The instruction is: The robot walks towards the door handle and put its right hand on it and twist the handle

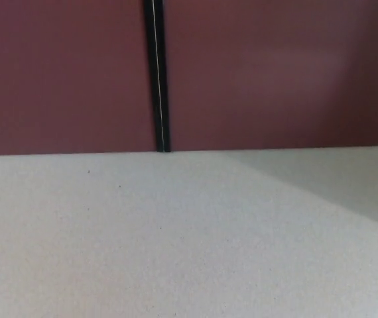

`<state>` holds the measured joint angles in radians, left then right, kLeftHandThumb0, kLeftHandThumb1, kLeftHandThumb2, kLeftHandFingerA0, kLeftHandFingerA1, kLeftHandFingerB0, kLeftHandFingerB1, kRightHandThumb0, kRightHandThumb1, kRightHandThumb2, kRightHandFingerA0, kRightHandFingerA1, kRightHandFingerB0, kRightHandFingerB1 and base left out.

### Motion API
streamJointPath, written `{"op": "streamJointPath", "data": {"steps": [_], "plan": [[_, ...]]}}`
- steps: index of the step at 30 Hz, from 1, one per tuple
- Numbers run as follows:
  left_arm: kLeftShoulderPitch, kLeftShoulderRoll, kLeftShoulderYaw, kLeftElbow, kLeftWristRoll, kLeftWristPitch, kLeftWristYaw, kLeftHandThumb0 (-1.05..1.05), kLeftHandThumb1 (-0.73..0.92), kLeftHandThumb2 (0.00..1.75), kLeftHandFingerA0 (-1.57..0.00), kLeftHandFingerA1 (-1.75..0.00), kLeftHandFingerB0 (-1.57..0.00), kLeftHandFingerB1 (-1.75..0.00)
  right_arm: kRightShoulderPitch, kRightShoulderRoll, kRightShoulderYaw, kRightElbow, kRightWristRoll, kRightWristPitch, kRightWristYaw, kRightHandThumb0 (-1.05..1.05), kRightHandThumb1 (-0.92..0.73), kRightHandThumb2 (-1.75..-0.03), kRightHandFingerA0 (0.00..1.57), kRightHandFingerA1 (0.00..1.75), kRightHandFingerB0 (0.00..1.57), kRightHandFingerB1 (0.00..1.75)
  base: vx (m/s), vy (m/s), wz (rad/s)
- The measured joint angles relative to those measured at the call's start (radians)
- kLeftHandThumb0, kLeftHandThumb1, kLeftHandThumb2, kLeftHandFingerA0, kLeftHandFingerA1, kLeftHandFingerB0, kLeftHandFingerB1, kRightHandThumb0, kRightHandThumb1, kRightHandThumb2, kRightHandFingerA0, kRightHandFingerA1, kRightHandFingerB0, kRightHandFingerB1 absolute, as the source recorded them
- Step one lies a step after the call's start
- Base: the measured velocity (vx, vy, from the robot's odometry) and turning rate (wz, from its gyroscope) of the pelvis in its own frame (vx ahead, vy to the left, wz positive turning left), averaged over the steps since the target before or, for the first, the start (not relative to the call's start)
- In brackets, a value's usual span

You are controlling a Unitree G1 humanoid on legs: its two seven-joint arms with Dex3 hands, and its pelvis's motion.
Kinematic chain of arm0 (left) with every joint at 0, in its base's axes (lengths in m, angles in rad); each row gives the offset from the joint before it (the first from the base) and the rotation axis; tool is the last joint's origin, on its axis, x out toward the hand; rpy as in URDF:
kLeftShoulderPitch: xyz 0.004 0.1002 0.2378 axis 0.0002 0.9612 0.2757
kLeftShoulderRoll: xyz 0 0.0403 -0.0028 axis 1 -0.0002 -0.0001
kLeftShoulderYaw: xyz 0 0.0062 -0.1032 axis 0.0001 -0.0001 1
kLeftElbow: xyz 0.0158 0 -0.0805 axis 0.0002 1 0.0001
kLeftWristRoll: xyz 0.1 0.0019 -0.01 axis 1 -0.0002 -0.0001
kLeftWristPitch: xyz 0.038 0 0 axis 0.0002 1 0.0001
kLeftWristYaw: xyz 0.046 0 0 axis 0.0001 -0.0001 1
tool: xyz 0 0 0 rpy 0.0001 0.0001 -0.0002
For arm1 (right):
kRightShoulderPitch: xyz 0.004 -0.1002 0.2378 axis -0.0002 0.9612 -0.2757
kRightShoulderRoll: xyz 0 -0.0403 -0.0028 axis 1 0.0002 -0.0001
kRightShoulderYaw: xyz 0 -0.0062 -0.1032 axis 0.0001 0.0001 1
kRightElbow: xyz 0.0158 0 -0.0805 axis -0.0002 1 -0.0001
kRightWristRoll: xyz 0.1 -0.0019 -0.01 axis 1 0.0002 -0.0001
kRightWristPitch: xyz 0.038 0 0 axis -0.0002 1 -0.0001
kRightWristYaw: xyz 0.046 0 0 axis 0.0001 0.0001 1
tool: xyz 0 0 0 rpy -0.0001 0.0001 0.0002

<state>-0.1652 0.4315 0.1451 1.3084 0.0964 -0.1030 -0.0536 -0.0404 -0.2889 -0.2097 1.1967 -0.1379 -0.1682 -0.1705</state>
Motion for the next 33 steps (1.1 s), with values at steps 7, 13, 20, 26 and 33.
{"op": "streamJointPath", "data": {"steps": [7,13,20,26,33], "plan": [[0.055,0.0,0.001,0.008,0.001,-0.024,-0.002,-0.15,0.48,0.67,-0.66,-0.77,-0.35,-0.61,0.052,-0.001,0.004,0.021,0.002,-0.033,-0.01,-0.1,-0.64,-0.57,0.76,0.55,0.57,0.46,0.0,0.0,0.0],[0.115,0.0,0.002,0.007,-0.001,-0.039,-0.023,-0.14,0.48,0.68,-0.68,-0.8,-0.34,-0.61,0.119,-0.005,0.024,0.044,0.0,-0.07,-0.009,-0.09,-0.61,-0.57,0.74,0.56,0.59,0.47,0.0,0.0,0.0],[0.142,0.0,-0.008,0.007,0.002,-0.053,-0.033,-0.15,0.48,0.68,-0.68,-0.79,-0.34,-0.61,0.17,-0.009,0.035,0.042,0.0,-0.11,-0.006,-0.11,-0.61,-0.56,0.73,0.54,0.58,0.47,0.0,0.0,0.0],[0.152,0.001,-0.023,0.007,0.004,-0.061,-0.035,-0.16,0.48,0.67,-0.69,-0.8,-0.37,-0.62,0.181,-0.008,0.036,0.044,0.003,-0.126,0.0,-0.11,-0.62,-0.56,0.73,0.55,0.58,0.47,0.02,-0.01,-0.04],[0.169,0.003,-0.039,0.008,0.004,-0.069,-0.039,-0.15,0.48,0.67,-0.71,-0.79,-0.4,-0.62,0.186,-0.015,0.04,0.052,0.008,-0.134,0.007,-0.1,-0.61,-0.57,0.72,0.54,0.58,0.47,0.09,-0.065,0.03]]}}
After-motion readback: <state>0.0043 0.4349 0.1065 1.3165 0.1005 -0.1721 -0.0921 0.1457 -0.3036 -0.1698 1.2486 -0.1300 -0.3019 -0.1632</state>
